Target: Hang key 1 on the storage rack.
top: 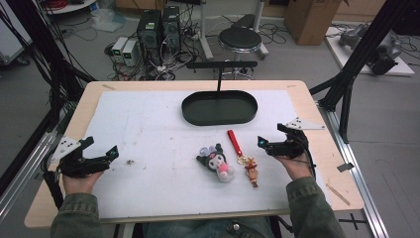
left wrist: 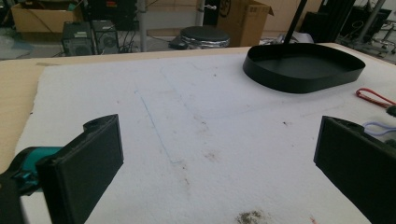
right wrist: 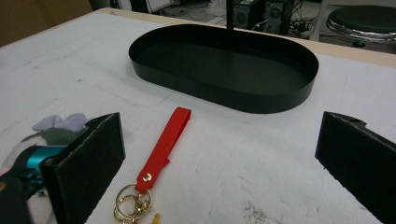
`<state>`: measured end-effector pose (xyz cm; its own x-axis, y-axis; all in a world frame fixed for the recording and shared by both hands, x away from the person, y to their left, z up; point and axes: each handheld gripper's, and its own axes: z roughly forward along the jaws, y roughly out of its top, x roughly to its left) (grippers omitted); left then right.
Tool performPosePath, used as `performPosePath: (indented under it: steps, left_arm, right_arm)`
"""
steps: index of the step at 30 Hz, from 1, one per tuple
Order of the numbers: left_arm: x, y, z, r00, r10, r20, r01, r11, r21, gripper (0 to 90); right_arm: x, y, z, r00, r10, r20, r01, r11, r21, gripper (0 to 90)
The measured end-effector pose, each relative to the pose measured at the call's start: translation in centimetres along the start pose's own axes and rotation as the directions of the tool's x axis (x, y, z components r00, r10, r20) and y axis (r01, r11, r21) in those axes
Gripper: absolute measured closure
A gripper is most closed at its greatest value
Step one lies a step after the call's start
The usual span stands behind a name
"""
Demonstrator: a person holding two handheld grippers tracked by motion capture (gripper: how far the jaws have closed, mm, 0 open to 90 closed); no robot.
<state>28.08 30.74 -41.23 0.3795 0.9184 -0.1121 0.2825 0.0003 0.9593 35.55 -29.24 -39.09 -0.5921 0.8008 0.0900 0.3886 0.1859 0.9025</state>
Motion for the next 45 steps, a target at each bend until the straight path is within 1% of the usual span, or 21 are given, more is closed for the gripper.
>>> performPosePath:
  steps: [12,18,20,21,23,24,27,28,30,31,32,33,34,35,36,37,38,39,40,43,45]
  left_arm:
    - [-0.2,0.2,-0.1,0.9998,0.014,-0.017,-0.014,0.9997,-0.021,1.8]
    - [-0.2,0.2,-0.1,0.9998,0.014,-0.015,-0.015,0.9997,-0.02,1.8]
    - [-0.1,0.2,0.0,0.9998,0.012,-0.017,-0.013,0.9997,-0.021,1.8]
    - [-0.1,0.2,0.0,0.9998,0.012,-0.017,-0.013,0.9997,-0.021,1.8]
    - [-0.2,0.2,0.1,0.9998,0.014,-0.015,-0.014,0.9997,-0.02,1.8]
    - [-0.2,0.3,0.1,0.9997,0.017,-0.015,-0.018,0.9997,-0.019,1.8]
    - [-0.2,0.3,0.3,0.9998,0.017,-0.013,-0.017,0.9996,-0.02,1.8]
    - [-0.2,0.3,0.4,0.9998,0.016,-0.01,-0.016,0.9997,-0.02,1.8]
    - [-0.2,0.3,0.4,0.9998,0.017,-0.011,-0.017,0.9996,-0.02,1.8]
    - [-0.2,0.3,0.4,0.9998,0.016,-0.012,-0.016,0.9997,-0.02,1.8]
    - [-0.2,0.3,0.4,0.9998,0.016,-0.012,-0.017,0.9997,-0.018,1.9]
    - [-0.2,0.3,0.4,0.9998,0.016,-0.011,-0.016,0.9997,-0.018,1.9]
    - [-0.2,0.3,0.4,0.9998,0.017,-0.012,-0.017,0.9997,-0.017,1.8]
    - [-0.2,0.3,0.4,0.9998,0.017,-0.012,-0.017,0.9997,-0.016,1.8]
    - [-0.1,0.3,0.5,0.9998,0.016,-0.009,-0.016,0.9998,-0.015,1.8]
    - [-0.1,0.2,0.5,0.9999,0.011,-0.002,-0.011,0.9999,-0.009,1.8]
    - [-0.2,0.2,0.6,1.0,0.009,0.001,-0.009,0.9999,-0.007,1.8]
    - [-0.2,0.2,0.6,0.9998,0.017,-0.001,-0.017,0.9998,-0.003,1.8]
    - [-0.2,0.2,0.6,0.9998,0.018,0.0,-0.018,0.9998,-0.003,1.8]
    - [-0.2,0.2,0.6,0.9999,0.017,-0.001,-0.017,0.9998,-0.005,1.8]
    - [-0.2,0.2,0.6,0.9999,0.015,-0.003,-0.015,0.9999,-0.004,1.8]
  right_arm:
    - [0.6,1.3,2.2,0.9999,-0.015,-0.004,0.015,0.995,0.098,0.5]
    - [1.3,1.8,3.7,0.9988,-0.029,-0.04,0.035,0.987,0.158,0.4]
    - [1.8,1.8,5.0,0.9966,-0.039,-0.072,0.053,0.978,0.2,0.4]
    - [1.8,1.8,5.0,0.9966,-0.039,-0.072,0.053,0.978,0.2,0.4]
    - [2.2,1.9,5.9,0.9954,-0.05,-0.082,0.067,0.972,0.226,0.5]
    - [2.7,1.9,6.7,0.9943,-0.056,-0.091,0.078,0.964,0.254,0.5]
    - [3.2,2.0,7.5,0.9936,-0.061,-0.095,0.086,0.956,0.282,0.5]
    - [3.5,2.3,8.2,0.9916,-0.069,-0.109,0.1,0.946,0.307,0.5]
    - [3.7,2.5,8.8,0.9909,-0.077,-0.111,0.11,0.938,0.33,0.6]
    - [3.7,2.5,8.8,0.9909,-0.077,-0.111,0.11,0.938,0.33,0.6]
    - [3.8,2.8,9.4,0.9902,-0.087,-0.109,0.121,0.926,0.357,0.6]
    - [3.8,2.8,9.4,0.9902,-0.087,-0.109,0.121,0.926,0.357,0.6]
    - [3.7,2.8,10.0,0.989,-0.096,-0.113,0.133,0.908,0.398,5.5]
    - [3.8,2.8,10.3,0.9894,-0.092,-0.112,0.131,0.899,0.417,5.5]
    - [3.8,2.8,10.3,0.9894,-0.092,-0.112,0.131,0.899,0.417,5.5]
    - [3.9,2.6,11.1,0.9925,-0.071,-0.1,0.112,0.858,0.502,7.2]
    - [3.9,2.6,11.1,0.9925,-0.071,-0.1,0.112,0.858,0.502,7.2]
    - [4.0,2.5,11.3,0.9932,-0.076,-0.088,0.111,0.842,0.528,10.3]
    - [4.2,2.4,11.6,0.9937,-0.078,-0.08,0.11,0.82,0.561,17.5]
    - [4.2,2.2,11.8,0.9964,-0.052,-0.066,0.081,0.81,0.58,20.7]
    - [4.2,2.2,11.9,0.9971,-0.053,-0.055,0.075,0.811,0.581,27.0]
